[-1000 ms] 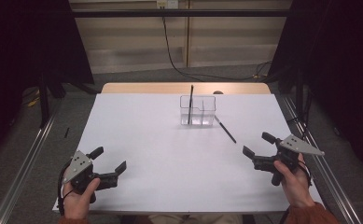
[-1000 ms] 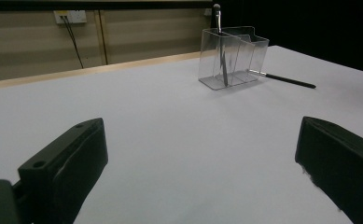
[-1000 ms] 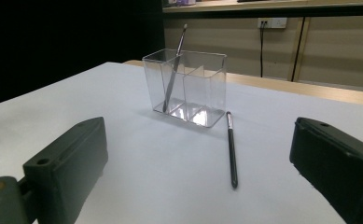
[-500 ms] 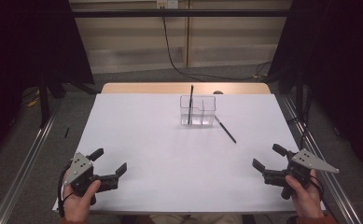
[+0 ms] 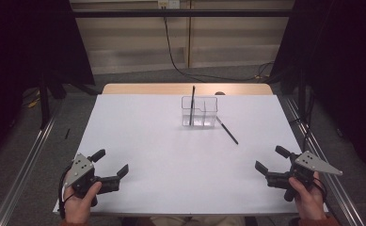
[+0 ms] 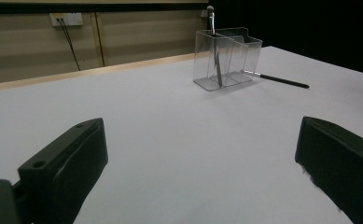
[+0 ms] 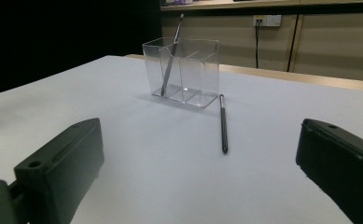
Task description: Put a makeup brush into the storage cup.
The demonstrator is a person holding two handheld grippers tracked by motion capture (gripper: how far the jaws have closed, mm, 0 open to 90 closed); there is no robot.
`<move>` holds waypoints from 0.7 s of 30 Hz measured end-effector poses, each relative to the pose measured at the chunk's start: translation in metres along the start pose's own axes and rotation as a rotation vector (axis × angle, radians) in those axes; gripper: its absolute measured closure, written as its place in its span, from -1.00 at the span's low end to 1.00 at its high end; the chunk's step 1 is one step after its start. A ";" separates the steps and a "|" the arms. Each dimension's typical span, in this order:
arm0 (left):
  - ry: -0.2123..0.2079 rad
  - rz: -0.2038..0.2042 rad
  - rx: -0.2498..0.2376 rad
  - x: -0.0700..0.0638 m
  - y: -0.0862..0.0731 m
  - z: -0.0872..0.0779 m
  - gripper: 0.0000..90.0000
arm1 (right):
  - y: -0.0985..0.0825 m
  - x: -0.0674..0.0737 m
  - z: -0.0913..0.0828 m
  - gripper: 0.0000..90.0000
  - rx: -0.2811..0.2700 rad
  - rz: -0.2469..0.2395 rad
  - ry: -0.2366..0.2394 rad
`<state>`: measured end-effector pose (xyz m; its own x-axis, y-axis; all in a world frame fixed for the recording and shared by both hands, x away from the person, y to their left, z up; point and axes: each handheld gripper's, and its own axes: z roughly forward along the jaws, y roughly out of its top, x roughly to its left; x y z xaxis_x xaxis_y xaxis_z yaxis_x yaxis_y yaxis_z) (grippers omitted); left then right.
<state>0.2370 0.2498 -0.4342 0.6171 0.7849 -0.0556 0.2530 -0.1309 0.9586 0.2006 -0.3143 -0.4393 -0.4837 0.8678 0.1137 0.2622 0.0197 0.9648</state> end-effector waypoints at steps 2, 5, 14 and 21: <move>0.003 -0.008 -0.002 0.001 0.000 0.000 -0.95 | 0.000 0.001 0.001 -0.99 0.005 0.005 0.004; 0.005 -0.007 -0.005 0.003 0.000 -0.001 -0.95 | 0.000 0.001 0.003 -0.99 0.012 -0.002 0.009; 0.014 -0.002 -0.013 0.002 0.001 -0.003 -0.95 | 0.001 0.005 0.004 -1.00 0.015 -0.024 0.032; 0.014 -0.005 -0.009 0.002 0.001 0.000 -0.95 | 0.007 0.003 0.015 -0.99 0.004 -0.033 0.041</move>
<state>0.2385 0.2512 -0.4332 0.6052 0.7940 -0.0567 0.2495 -0.1216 0.9607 0.2134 -0.3046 -0.4360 -0.5261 0.8455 0.0913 0.2487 0.0503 0.9673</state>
